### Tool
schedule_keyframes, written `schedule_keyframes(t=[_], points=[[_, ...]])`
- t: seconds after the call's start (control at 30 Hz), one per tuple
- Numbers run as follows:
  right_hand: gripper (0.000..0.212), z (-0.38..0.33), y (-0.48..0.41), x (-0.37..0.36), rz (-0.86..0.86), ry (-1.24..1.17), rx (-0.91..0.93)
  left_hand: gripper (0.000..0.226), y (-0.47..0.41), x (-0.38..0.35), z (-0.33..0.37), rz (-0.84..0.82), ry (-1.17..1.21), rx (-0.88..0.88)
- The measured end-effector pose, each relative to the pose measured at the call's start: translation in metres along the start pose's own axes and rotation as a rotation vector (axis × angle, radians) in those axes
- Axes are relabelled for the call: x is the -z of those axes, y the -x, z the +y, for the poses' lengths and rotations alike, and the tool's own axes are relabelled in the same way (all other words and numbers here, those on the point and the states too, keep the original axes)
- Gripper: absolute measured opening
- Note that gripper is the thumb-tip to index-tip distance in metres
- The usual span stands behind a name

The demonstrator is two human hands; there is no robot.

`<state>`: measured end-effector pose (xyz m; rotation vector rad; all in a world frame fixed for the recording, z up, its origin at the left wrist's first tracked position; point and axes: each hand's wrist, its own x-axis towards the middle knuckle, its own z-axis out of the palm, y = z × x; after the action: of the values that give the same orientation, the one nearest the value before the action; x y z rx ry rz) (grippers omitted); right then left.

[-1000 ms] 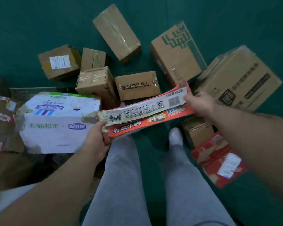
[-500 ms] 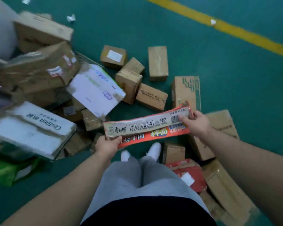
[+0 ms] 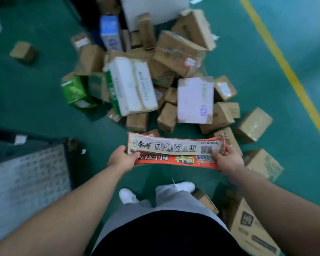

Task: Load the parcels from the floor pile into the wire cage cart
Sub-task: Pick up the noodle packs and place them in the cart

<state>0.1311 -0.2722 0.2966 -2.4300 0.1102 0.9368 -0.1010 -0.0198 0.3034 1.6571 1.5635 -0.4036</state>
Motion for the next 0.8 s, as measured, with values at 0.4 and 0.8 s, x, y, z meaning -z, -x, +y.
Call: schedule_keyframes(t=[0.4,0.8], points=[[0.028,-0.152,0.150,-0.240,-0.257,0.466,0.490,0.036,0.023,0.155,-0.273,-0.065,0.922,0.480],[0.015,-0.230,0.287,-0.407,-0.684,0.517,0.688,0.066,0.097,0.206,-0.432,0.129,1.690,0.886]])
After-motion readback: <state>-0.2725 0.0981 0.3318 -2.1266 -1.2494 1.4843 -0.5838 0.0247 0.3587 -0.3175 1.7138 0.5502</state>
